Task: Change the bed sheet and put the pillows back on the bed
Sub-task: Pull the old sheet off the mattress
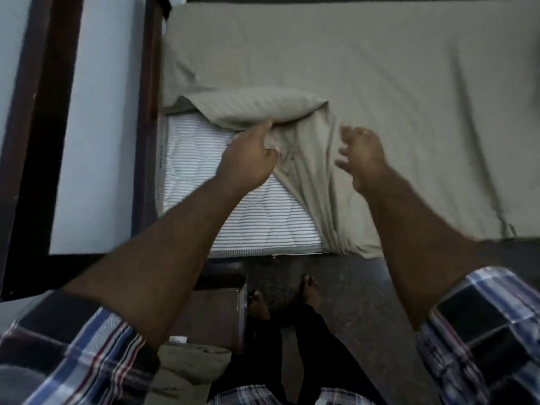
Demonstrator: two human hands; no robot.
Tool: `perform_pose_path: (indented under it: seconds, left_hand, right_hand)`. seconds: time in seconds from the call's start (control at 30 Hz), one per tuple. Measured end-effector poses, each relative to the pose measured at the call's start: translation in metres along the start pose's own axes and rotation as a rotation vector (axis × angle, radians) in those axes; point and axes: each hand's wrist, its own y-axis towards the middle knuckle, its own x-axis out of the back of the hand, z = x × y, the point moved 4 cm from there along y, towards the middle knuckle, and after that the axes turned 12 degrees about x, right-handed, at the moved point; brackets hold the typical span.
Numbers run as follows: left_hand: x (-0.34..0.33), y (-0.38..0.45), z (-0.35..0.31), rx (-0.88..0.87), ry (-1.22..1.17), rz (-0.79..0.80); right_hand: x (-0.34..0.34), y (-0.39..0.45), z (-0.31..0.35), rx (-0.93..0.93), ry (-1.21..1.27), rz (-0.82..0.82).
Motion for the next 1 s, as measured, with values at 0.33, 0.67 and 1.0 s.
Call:
perform_pose_path:
  seconds: [0.33,0.67,1.0]
  left_hand:
    - [-0.118,-0.063,-0.123,-0.253,0.51,0.028]
    - [-0.287,-0.076,-0.326,-0.31,0.589,0.12]
    - [-0.423,-0.047,-0.53,-0.502,0.625,0.173]
  right_hand:
    - [0.119,-0.075,-0.065,0.14,-0.702,0.101]
    - [0.353,-0.027,-0.077,0.21,-0.951,0.002]
    - [0.573,0.051,-0.081,0.065,-0.888,-0.176]
